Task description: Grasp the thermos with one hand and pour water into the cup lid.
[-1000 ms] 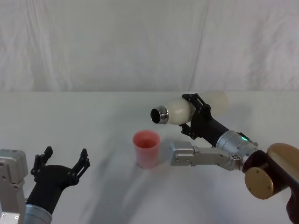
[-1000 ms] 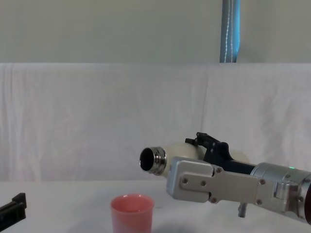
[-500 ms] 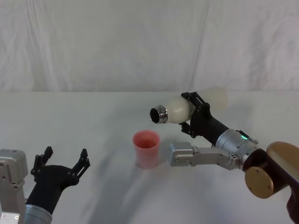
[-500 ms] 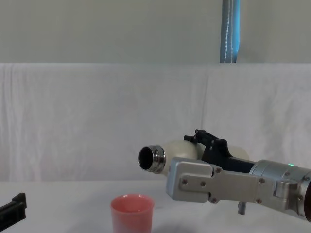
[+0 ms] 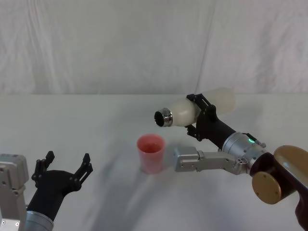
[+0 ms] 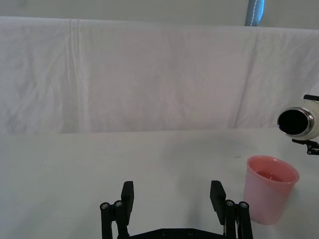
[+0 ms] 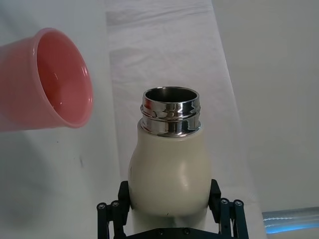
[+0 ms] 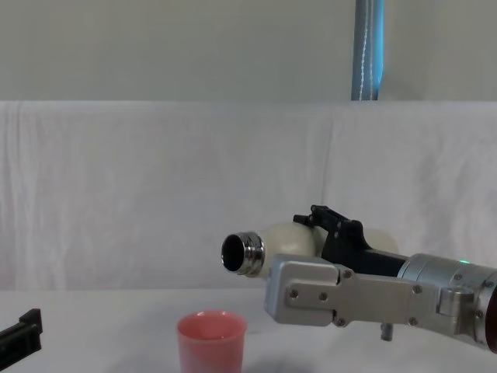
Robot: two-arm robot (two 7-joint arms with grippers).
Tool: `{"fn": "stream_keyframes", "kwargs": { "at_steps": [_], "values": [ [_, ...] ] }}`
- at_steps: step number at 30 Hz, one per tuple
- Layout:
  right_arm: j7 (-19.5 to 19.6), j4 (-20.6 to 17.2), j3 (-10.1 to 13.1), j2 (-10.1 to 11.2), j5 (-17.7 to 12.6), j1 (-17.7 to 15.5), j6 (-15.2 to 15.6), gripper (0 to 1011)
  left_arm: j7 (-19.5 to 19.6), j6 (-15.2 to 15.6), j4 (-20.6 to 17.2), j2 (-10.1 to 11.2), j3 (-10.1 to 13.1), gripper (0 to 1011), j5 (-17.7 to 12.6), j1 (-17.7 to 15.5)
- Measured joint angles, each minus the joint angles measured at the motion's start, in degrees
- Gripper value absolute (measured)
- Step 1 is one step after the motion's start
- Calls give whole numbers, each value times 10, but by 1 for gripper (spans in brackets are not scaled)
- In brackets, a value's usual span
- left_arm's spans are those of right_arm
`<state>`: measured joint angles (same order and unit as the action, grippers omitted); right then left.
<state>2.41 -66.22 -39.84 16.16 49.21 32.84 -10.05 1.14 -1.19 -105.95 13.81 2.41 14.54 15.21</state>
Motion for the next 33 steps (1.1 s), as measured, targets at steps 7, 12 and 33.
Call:
{"fn": "stream_keyframes", "kwargs": {
  "at_steps": [7,12,33],
  "values": [
    [5,3,-3,1,7,3,0,951,0,0,0,0,0,1001,0,0],
    [9,6,-5,2,12,5,0,951,0,0,0,0,0,1001,0,0],
    [22,7,-16,8,30,10,-1,951,0,0,0,0,0,1001,0,0]
  ]
}}
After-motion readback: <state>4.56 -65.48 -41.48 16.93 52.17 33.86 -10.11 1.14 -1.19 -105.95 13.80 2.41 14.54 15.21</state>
